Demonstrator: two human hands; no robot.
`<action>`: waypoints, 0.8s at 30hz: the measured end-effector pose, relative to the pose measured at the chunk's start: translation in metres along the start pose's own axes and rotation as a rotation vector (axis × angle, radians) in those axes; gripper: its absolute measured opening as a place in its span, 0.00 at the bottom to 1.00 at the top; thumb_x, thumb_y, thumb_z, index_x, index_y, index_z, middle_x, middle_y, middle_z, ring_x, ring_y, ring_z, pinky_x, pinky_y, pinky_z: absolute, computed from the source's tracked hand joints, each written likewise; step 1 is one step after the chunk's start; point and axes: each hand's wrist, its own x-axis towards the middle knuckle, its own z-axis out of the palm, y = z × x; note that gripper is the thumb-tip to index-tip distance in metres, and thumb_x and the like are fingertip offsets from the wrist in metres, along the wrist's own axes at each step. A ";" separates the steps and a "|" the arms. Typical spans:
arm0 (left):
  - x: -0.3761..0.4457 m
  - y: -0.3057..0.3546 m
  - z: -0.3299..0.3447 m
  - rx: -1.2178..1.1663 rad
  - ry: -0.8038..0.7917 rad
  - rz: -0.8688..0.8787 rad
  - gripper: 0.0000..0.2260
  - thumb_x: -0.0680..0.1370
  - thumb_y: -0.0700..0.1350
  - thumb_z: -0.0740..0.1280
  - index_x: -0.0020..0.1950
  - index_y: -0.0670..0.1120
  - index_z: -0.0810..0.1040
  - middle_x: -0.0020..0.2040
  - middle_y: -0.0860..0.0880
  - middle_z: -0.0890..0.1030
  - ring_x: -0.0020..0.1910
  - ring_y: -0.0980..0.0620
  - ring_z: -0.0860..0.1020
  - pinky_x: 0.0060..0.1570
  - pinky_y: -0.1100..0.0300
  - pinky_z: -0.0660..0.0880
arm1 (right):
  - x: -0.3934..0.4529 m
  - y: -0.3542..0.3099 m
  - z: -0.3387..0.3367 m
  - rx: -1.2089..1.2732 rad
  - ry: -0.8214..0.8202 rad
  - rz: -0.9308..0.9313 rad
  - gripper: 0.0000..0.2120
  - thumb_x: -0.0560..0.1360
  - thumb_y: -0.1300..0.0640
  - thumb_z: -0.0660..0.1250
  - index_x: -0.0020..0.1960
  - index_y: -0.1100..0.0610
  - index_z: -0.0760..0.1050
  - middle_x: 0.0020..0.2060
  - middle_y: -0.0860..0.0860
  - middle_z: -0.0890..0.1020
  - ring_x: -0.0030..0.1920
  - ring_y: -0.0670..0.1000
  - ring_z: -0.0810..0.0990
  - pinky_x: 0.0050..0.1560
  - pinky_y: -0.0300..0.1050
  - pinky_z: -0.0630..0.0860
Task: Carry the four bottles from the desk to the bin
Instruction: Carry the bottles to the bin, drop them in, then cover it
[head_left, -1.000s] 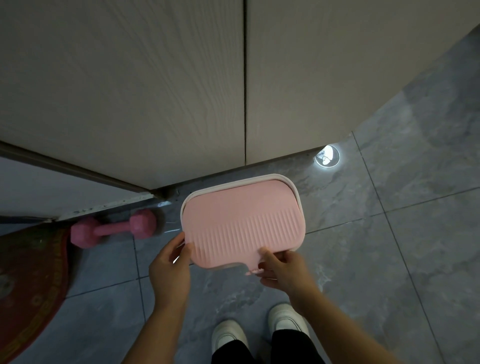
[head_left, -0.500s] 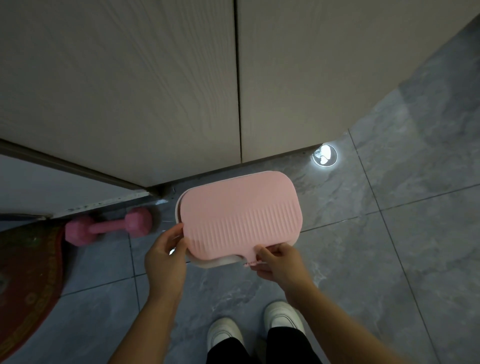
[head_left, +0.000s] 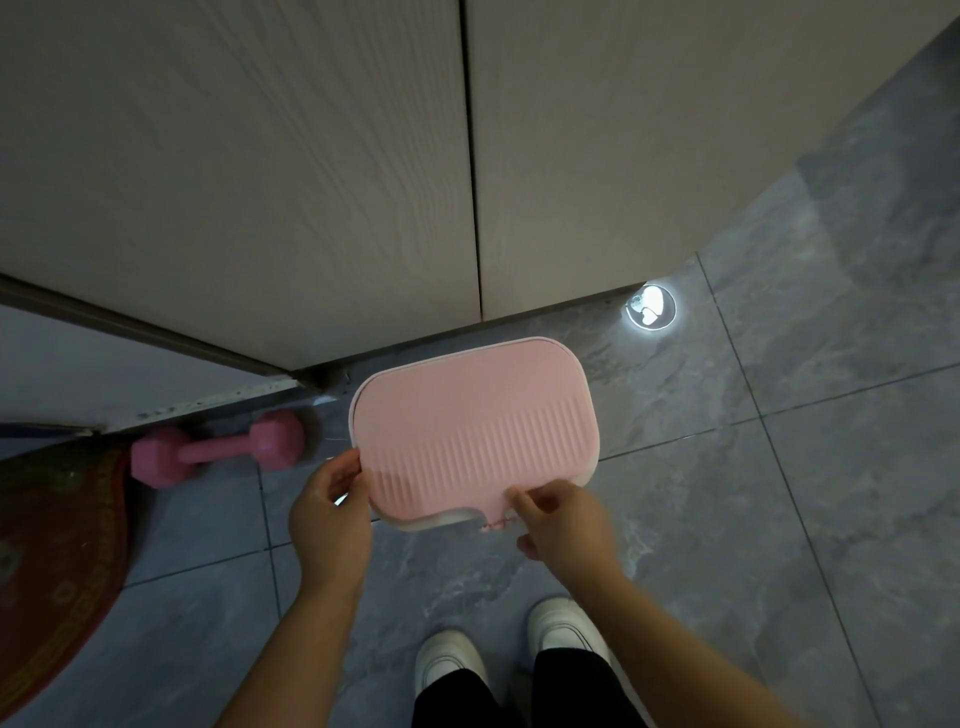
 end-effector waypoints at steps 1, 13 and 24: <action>0.000 0.000 0.000 0.001 -0.004 -0.005 0.14 0.73 0.32 0.64 0.56 0.42 0.80 0.48 0.50 0.80 0.46 0.52 0.77 0.46 0.66 0.70 | 0.001 0.001 -0.006 -0.066 0.079 -0.030 0.11 0.73 0.50 0.68 0.40 0.58 0.75 0.35 0.55 0.81 0.38 0.57 0.83 0.44 0.47 0.79; -0.001 0.000 0.000 0.050 -0.035 -0.027 0.13 0.75 0.38 0.66 0.60 0.43 0.79 0.54 0.43 0.82 0.50 0.49 0.78 0.54 0.56 0.73 | 0.018 -0.007 -0.033 -0.148 0.282 -0.221 0.22 0.77 0.59 0.63 0.69 0.62 0.68 0.66 0.56 0.70 0.62 0.56 0.73 0.65 0.44 0.68; -0.006 -0.002 0.000 0.041 -0.042 -0.004 0.15 0.74 0.33 0.64 0.59 0.44 0.79 0.55 0.43 0.81 0.51 0.48 0.78 0.54 0.55 0.75 | 0.019 -0.001 -0.037 -0.165 0.258 -0.222 0.24 0.77 0.57 0.63 0.72 0.58 0.65 0.67 0.54 0.69 0.63 0.53 0.72 0.66 0.45 0.69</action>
